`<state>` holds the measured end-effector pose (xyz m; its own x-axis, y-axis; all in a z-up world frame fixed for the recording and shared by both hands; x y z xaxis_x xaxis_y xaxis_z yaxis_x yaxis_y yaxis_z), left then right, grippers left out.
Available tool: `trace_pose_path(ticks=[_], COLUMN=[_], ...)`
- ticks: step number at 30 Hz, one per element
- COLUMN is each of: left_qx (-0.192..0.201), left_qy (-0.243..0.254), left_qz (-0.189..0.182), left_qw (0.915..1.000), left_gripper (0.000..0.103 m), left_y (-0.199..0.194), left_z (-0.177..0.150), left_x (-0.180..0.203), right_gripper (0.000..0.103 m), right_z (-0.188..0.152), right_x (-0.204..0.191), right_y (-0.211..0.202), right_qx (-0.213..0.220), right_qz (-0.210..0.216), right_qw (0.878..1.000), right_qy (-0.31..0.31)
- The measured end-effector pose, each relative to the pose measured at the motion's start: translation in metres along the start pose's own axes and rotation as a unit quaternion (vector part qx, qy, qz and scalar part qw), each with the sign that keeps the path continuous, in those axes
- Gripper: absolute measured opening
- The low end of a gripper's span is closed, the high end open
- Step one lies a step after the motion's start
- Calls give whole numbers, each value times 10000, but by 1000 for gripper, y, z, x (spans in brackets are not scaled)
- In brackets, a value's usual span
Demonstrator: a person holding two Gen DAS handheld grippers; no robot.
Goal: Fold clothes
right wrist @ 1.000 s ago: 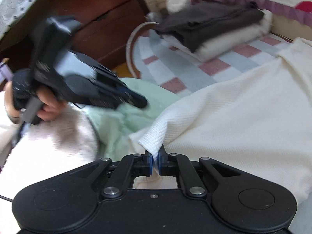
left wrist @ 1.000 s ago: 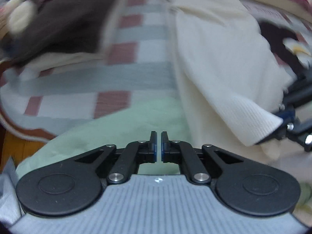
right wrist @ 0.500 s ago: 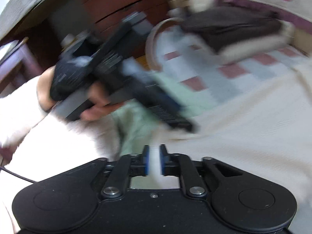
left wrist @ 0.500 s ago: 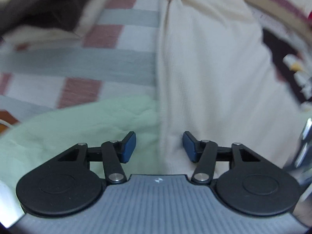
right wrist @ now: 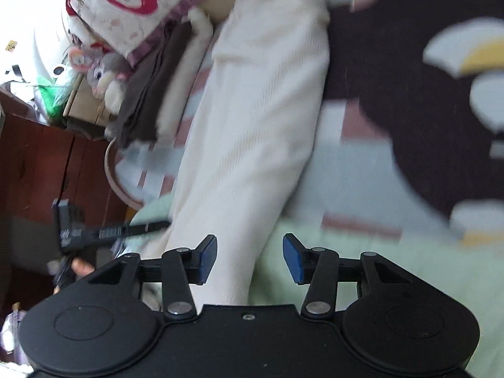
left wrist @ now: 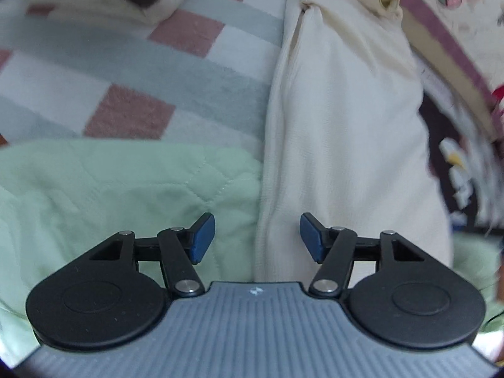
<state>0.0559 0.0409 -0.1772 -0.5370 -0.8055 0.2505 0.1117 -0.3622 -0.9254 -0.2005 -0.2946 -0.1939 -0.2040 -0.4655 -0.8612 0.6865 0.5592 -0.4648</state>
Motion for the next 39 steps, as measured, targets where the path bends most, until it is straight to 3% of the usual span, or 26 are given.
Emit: trace_pose_path(ticks=[2, 5, 6, 7, 8, 10, 12, 16, 19, 22, 25, 29, 31, 32, 33, 36, 39], left_qx=[-40, -139, -140, -130, -97, -7, 67, 233, 218, 151, -5, -189, -159, -107, -75, 42, 138], left_qy=[-77, -173, -157, -129, -72, 169, 401, 645, 526, 313, 67, 87, 210, 339, 449, 603, 562], left_qz=[-214, -231, -231, -237, -259, -265, -72, 217, 138, -70, -347, -657, -884, -939, -918, -809, -752], left_qw=[9997, 9995, 9995, 9996, 9996, 9995, 9991, 9974, 9983, 9994, 9994, 9976, 9957, 9949, 9947, 9949, 9955], left_gripper=[59, 59, 61, 61, 59, 53, 41, 43, 43, 49, 57, 57, 50, 41, 26, 14, 14], left_y=[2, 8, 9, 9, 8, 5, 4, 1, -1, 0, 8, 19, 21, 21, 21, 19, 15], left_z=[-2, -3, -3, -3, -4, -7, -9, -8, -6, -1, 2, 3, 2, 1, 0, -1, -1], left_x=[-2, -4, -3, -2, -1, 5, 12, 21, 14, 6, 3, 12, 19, 24, 29, 36, 36], right_gripper=[57, 59, 50, 19, 12, 13, 12, 12, 12, 12, 14, 18, 28, 41, 49, 55, 54], right_z=[-9, -14, -15, -18, -24, -33, -29, -33, -38, -43, -38, -37, -37, -36, -34, -24, -12], right_x=[-3, -4, -4, -11, -27, -51, -51, -28, -19, -10, -3, 3, 3, 2, 2, 5, 6], right_y=[8, 25, 30, 30, 23, 7, -13, -22, -14, -6, -8, -11, -6, -3, 0, 6, 16], right_qx=[-268, -487, -541, -562, -540, -478, -368, -442, -545, -646, -655, -572, -493, -449, -395, -208, -106], right_qz=[121, 56, 133, 347, 725, 1286, 1156, 405, 38, -289, -248, -110, -9, 45, 108, 290, 314], right_qw=[9996, 9988, 9984, 9974, 9933, 9818, 9862, 9932, 9942, 9937, 9950, 9969, 9980, 9985, 9989, 9994, 9994], right_qy=[20, -72, -94, -297, -717, -1314, -1124, -994, -929, -870, -719, -531, -399, -324, -236, 39, 30])
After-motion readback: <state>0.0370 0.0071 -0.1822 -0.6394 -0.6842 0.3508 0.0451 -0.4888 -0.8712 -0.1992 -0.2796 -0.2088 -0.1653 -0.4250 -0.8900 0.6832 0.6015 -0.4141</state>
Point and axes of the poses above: each gripper's, at about its wrist camera, not at the fingertips, and y roughly the way its jaws point, x to its right, z to its top, the point moved 2 cm from there along y, roughly the way its jaws point, and after that the axes turned 9 degrees about z, right-handed, at the moved point
